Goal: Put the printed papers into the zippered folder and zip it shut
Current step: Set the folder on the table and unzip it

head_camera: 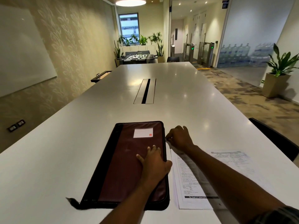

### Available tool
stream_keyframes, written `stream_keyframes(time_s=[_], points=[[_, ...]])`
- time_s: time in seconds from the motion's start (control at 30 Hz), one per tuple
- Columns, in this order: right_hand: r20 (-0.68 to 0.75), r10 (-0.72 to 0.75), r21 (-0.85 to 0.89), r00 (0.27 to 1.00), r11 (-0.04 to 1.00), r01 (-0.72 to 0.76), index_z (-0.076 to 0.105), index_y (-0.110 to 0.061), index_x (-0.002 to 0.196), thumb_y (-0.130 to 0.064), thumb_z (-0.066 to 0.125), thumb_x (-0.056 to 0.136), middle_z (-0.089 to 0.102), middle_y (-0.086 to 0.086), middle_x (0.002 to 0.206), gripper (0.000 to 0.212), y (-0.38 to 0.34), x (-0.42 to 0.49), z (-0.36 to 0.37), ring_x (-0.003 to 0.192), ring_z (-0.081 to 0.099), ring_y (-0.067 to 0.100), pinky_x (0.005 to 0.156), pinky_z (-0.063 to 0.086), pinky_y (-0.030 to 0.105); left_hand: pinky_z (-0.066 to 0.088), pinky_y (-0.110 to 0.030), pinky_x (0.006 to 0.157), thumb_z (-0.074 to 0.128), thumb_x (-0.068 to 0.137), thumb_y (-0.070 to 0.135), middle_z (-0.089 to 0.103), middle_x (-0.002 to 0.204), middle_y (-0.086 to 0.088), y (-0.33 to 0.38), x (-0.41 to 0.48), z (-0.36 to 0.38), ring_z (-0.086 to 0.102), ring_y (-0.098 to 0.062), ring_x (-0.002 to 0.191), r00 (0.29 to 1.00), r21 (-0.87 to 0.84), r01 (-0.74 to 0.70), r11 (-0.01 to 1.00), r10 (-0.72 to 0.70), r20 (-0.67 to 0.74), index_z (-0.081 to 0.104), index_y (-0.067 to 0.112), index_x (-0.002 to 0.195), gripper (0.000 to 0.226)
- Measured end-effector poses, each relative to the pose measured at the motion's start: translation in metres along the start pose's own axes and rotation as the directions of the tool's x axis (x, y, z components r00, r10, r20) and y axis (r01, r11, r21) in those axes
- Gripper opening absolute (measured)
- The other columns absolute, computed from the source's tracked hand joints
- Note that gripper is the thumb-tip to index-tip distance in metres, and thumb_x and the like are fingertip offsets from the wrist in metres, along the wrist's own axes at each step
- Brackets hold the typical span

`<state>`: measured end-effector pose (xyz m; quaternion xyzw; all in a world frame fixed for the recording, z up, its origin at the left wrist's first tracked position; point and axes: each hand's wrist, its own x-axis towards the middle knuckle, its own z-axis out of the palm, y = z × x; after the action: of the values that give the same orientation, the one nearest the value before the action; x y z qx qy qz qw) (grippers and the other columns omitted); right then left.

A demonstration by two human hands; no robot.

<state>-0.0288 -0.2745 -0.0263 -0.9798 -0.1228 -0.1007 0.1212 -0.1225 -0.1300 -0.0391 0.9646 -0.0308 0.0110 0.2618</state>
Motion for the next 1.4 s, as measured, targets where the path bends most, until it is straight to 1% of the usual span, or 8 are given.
stream_keyframes(time_s=[0.23,0.47,0.67,0.83,1.03,1.17,1.33,1.4], points=[[0.025,-0.132,-0.021,0.991,0.991,0.133,0.077,-0.033,0.099,-0.032,0.061,0.088,0.074,-0.005,0.100,0.019,-0.003,-0.038,0.005,0.102,0.059,0.023,0.092,0.035,0.037,-0.003,-0.063,0.112,0.059,0.080,0.038,0.027,0.156,-0.010,0.003,-0.008,-0.007,0.013,-0.025,0.147,0.997,0.010,-0.061,0.998,0.061,0.037,0.045,0.012,0.137,0.065],[0.045,-0.024,0.032,0.999,0.999,0.023,0.075,-0.031,0.101,-0.029,0.057,0.090,0.070,-0.002,0.111,0.021,-0.015,-0.054,0.002,0.114,0.054,0.025,0.108,0.029,0.047,0.003,-0.064,0.112,0.062,0.049,0.081,-0.002,0.161,-0.008,-0.014,-0.051,-0.025,-0.004,-0.029,0.148,0.937,0.273,-0.095,0.957,-0.006,0.349,0.008,0.020,0.151,0.130],[0.017,-0.057,-0.012,0.998,0.998,0.057,0.077,-0.032,0.099,-0.030,0.066,0.087,0.063,-0.004,0.118,0.016,-0.025,-0.068,-0.011,0.126,0.044,0.022,0.118,0.010,0.055,0.013,-0.067,0.110,0.058,0.061,0.066,0.016,0.158,-0.010,-0.014,-0.063,-0.028,0.010,-0.032,0.146,0.962,0.224,-0.131,0.966,0.069,0.263,0.028,0.016,0.145,0.102],[0.009,-0.079,0.051,0.997,0.996,0.079,0.078,-0.033,0.096,-0.033,0.069,0.085,0.062,-0.003,0.117,0.014,-0.033,-0.108,-0.019,0.127,0.043,0.021,0.119,0.007,0.053,0.013,-0.067,0.110,0.055,0.063,0.062,0.021,0.157,-0.010,-0.011,-0.067,-0.025,0.012,-0.032,0.145,0.972,0.189,-0.122,0.974,0.079,0.222,0.034,0.014,0.141,0.095],[-0.053,-0.074,0.090,0.996,0.993,0.078,0.079,-0.033,0.093,-0.034,0.063,0.084,0.064,-0.008,0.111,0.017,-0.045,-0.161,-0.011,0.118,0.048,0.018,0.114,0.021,0.046,0.011,-0.069,0.109,0.053,0.071,0.063,0.018,0.157,-0.011,-0.008,-0.068,-0.027,0.009,-0.031,0.146,0.969,0.216,-0.129,0.968,0.077,0.236,0.031,0.013,0.144,0.091],[-0.035,-0.076,0.104,0.997,0.991,0.079,0.079,-0.028,0.090,-0.025,0.061,0.078,0.071,-0.003,0.098,0.022,-0.050,-0.170,-0.011,0.098,0.061,0.022,0.097,0.039,0.039,0.011,-0.068,0.109,0.053,0.078,0.063,0.018,0.158,-0.010,-0.007,-0.078,-0.023,0.012,-0.029,0.146,0.977,0.201,-0.164,0.966,0.131,0.170,0.030,0.027,0.146,0.079],[-0.089,-0.114,0.158,0.989,0.979,0.127,0.080,-0.021,0.078,-0.014,0.067,0.074,0.076,0.004,0.082,0.016,-0.052,-0.169,-0.012,0.078,0.067,0.025,0.083,0.046,0.036,0.023,-0.059,0.109,0.060,0.081,0.037,0.034,0.149,-0.011,0.007,-0.096,-0.017,0.026,-0.032,0.140,0.970,0.231,-0.218,0.948,0.185,0.157,0.051,0.022,0.124,0.047],[-0.119,-0.126,0.125,0.985,0.982,0.141,0.080,-0.022,0.080,-0.019,0.069,0.079,0.076,0.000,0.082,0.012,-0.052,-0.171,-0.013,0.082,0.065,0.024,0.092,0.042,0.038,0.024,-0.055,0.112,0.060,0.082,0.027,0.034,0.148,-0.012,0.007,-0.098,-0.019,0.024,-0.033,0.141,0.964,0.207,-0.229,0.951,0.192,0.185,0.050,0.017,0.123,0.043]])
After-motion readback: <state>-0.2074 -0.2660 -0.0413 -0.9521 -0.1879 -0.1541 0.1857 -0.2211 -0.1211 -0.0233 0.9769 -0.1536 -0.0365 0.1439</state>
